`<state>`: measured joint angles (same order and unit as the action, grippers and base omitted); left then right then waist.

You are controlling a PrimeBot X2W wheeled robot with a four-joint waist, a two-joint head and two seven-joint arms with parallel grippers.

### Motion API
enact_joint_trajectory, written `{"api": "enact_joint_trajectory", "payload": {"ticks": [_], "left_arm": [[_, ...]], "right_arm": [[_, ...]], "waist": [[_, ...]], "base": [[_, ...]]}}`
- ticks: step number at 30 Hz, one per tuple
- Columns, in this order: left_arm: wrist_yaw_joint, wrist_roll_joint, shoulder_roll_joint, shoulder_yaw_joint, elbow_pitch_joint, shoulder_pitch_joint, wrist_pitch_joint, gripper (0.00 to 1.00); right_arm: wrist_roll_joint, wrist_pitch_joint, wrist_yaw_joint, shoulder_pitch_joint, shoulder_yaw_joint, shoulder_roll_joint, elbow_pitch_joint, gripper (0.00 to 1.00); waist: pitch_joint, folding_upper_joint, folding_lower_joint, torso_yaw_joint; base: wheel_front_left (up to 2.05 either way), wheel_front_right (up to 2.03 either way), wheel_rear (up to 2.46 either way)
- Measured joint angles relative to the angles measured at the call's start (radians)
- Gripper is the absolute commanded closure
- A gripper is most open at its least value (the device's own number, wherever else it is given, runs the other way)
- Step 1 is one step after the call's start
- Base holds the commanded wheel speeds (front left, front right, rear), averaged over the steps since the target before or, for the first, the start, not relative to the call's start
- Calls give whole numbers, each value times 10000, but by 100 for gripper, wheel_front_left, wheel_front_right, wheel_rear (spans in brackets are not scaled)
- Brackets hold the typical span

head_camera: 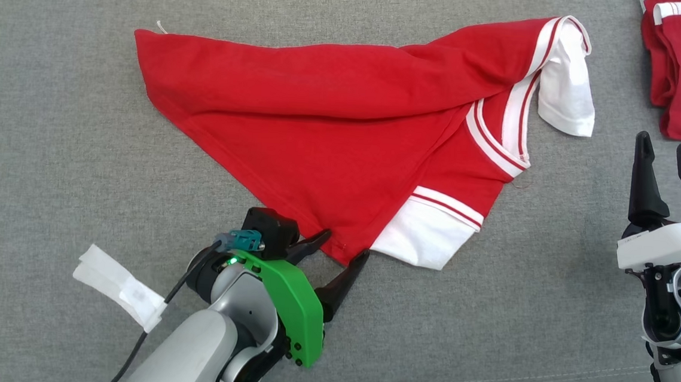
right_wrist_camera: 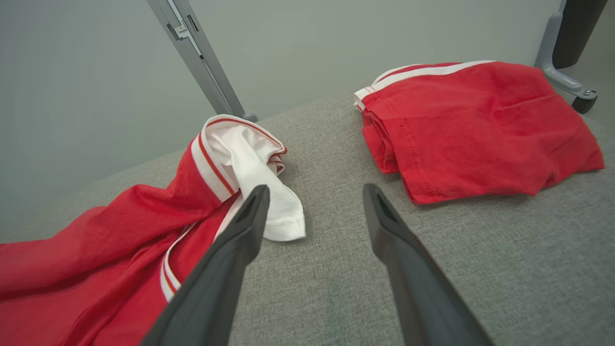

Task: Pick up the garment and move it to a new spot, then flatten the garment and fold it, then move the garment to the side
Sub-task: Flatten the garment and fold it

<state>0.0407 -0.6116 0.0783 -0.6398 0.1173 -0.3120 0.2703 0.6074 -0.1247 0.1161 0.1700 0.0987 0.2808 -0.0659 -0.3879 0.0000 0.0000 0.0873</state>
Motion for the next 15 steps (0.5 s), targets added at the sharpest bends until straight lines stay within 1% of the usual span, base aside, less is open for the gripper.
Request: {"api": "enact_joint_trajectory", "payload": {"ticks": [1,2,4,7,9,10,11,15], "left_arm": [[-6,0,-10,-4,35,0,-61,0],[-6,0,-17,-15,59,0,-82,10],[-6,0,-42,-50,115,-3,-84,51],[-6,-13,-52,-58,221,-3,-84,77],[-4,-13,-61,-81,313,-4,-86,82],[4,-17,-73,-104,349,-7,-86,93],[10,-36,-77,-119,359,-7,-84,100],[19,-142,-102,-115,412,-8,-171,100]], "right_arm": [[0,-36,0,0,-6,0,0,0],[-4,-69,2,0,-13,2,0,0],[-13,-69,4,-17,-44,8,0,0],[-17,-69,15,-96,-52,13,4,0],[-31,-69,15,-151,-73,13,0,0],[-31,-69,15,-168,-119,13,-10,0],[-31,-69,17,-176,-167,27,-6,0],[-46,-69,17,-186,-178,35,-19,0]], "waist": [[4,0,0,1],[10,0,0,0],[34,0,0,-15],[60,0,0,-40],[81,0,0,-62],[98,0,0,-81],[115,0,0,-107],[189,0,0,-196]], "base": [[0,0,0],[0,0,0],[0,0,0],[0,0,0],[0,0,0],[0,0,0],[0,0,0],[0,0,0]]}}
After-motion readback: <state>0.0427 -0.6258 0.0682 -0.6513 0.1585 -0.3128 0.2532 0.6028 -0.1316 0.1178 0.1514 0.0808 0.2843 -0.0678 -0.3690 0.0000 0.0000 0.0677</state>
